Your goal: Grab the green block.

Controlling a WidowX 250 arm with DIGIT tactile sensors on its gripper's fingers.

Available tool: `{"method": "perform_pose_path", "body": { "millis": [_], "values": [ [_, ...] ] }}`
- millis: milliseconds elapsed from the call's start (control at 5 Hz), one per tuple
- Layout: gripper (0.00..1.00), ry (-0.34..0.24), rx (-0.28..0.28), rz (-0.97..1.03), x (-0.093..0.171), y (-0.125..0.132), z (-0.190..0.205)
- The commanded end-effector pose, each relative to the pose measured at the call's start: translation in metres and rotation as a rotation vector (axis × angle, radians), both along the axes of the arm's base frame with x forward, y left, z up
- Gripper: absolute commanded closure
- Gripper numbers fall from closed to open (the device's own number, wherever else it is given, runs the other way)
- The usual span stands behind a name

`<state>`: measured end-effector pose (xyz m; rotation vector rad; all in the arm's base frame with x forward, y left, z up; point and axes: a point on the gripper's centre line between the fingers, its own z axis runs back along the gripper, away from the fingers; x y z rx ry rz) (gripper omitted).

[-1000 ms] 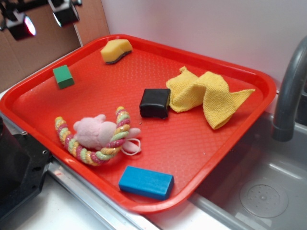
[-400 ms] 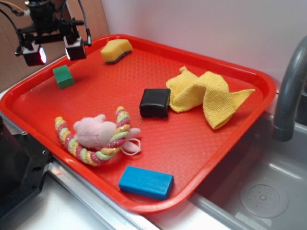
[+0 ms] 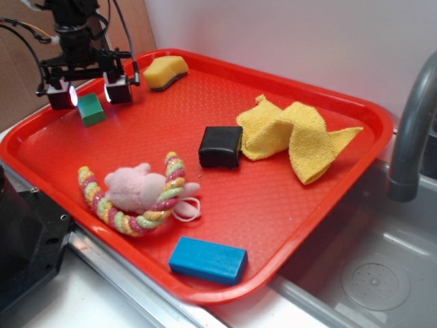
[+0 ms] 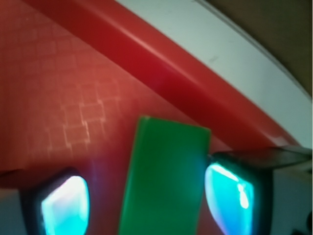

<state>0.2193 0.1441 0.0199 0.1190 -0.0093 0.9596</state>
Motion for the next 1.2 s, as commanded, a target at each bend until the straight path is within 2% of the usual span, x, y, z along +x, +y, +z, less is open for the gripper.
{"method": "perform_pose_path", "body": {
  "millis": [0, 600, 800, 1000],
  "values": [
    [0.00, 0.049, -0.019, 0.029, -0.004, 0.008, -0.007],
    [0.00, 0.054, -0.074, -0.089, -0.013, -0.017, 0.016],
    [0.00, 0.036, -0.106, -0.139, -0.013, -0.014, 0.013],
    [0.00, 0.031, -0.181, -0.243, -0.003, -0.003, 0.001]
  ]
}}
